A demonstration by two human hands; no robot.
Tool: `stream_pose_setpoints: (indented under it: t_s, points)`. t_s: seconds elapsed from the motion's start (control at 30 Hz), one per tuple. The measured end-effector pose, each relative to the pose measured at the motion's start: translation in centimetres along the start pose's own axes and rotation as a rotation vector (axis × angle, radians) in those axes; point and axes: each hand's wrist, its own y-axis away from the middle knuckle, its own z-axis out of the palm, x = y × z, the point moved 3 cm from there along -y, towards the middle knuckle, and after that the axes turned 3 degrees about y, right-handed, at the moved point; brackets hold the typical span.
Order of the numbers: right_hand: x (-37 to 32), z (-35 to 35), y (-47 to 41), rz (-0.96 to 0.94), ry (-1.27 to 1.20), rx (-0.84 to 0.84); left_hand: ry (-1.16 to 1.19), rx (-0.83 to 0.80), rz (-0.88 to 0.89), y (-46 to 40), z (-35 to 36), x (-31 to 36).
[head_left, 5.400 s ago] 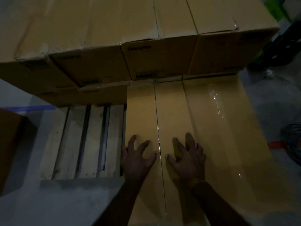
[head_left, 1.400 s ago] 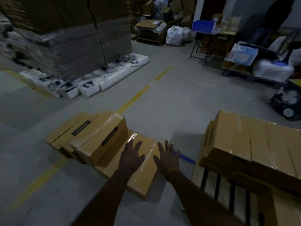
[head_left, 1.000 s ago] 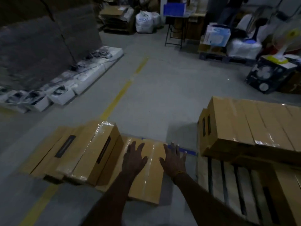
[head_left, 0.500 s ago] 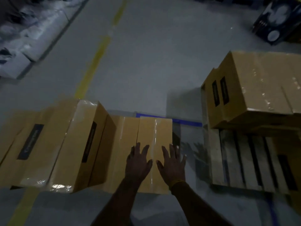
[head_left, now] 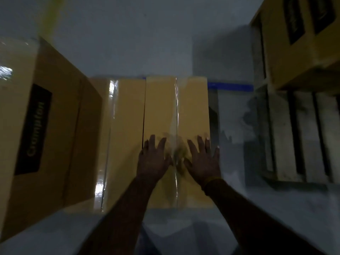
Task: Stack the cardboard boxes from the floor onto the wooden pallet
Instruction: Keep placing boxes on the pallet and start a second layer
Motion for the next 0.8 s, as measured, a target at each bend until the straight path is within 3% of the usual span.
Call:
stream_pose_setpoints:
  t_s: [0.43, 0.63, 0.8]
  points:
    - [3.9, 9.0, -5.4, 0.054, -0.151, 0.003, -0.115, 0.206, 0.002, -3.1, 8.1, -3.3]
    - [5.6, 9.1, -5.1, 0.041, -0.245, 0.044, 0.013, 0.342, 0.088, -3.2, 7.9, -2.6]
    - [6.2, 8.9, -5.2, 0.141, -0.434, 0.122, 0.132, 0.319, -0.028, -3.5, 7.6, -1.7]
